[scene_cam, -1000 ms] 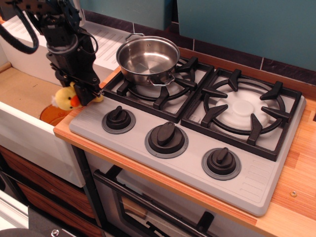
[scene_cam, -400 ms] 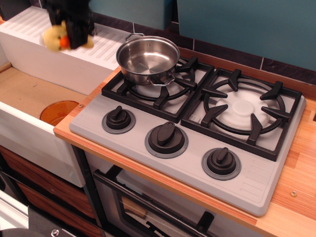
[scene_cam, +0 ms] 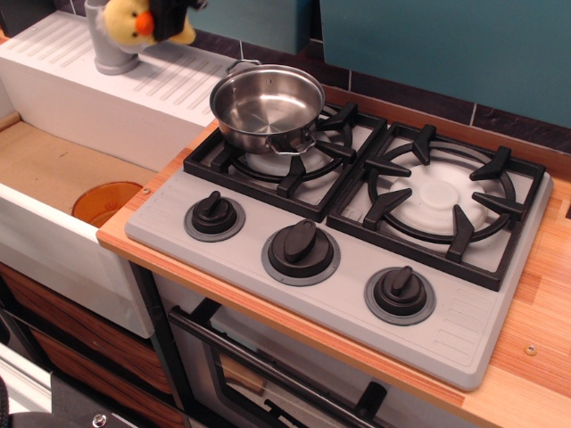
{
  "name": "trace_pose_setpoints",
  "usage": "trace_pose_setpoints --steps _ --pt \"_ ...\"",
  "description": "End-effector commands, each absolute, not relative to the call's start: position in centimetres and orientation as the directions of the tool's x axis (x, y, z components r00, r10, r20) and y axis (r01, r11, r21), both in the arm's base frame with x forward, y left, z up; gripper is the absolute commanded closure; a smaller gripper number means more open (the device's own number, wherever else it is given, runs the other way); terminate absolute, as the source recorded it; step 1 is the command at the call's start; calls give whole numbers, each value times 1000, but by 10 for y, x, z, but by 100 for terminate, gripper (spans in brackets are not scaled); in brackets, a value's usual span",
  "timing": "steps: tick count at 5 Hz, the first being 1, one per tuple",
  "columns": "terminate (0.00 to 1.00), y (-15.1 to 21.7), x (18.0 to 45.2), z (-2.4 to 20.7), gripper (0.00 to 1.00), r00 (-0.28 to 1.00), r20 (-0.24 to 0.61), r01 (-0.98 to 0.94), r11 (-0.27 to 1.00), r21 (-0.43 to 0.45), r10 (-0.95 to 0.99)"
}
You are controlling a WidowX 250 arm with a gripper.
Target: Put stuffedduck in pan
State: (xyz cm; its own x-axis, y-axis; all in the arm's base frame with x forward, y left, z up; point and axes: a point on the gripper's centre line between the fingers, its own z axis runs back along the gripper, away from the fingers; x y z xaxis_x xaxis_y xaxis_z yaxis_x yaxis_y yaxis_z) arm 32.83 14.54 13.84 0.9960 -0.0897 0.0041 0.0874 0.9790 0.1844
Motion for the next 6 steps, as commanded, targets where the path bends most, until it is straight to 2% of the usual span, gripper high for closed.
trace_pose_setpoints --steps 1,2,3,4,5,6 --pt "0 122 347 158 100 998 39 49 988 146 -55" --pt "0 116 354 155 100 997 40 66 994 91 -70" --pt "0 109 359 152 100 995 67 69 997 -26 -67" --pt "0 107 363 151 100 995 77 68 995 -69 -63" --pt "0 107 364 149 0 992 106 83 994 -78 -74" --pt "0 111 361 150 0 989 113 98 994 -57 -91"
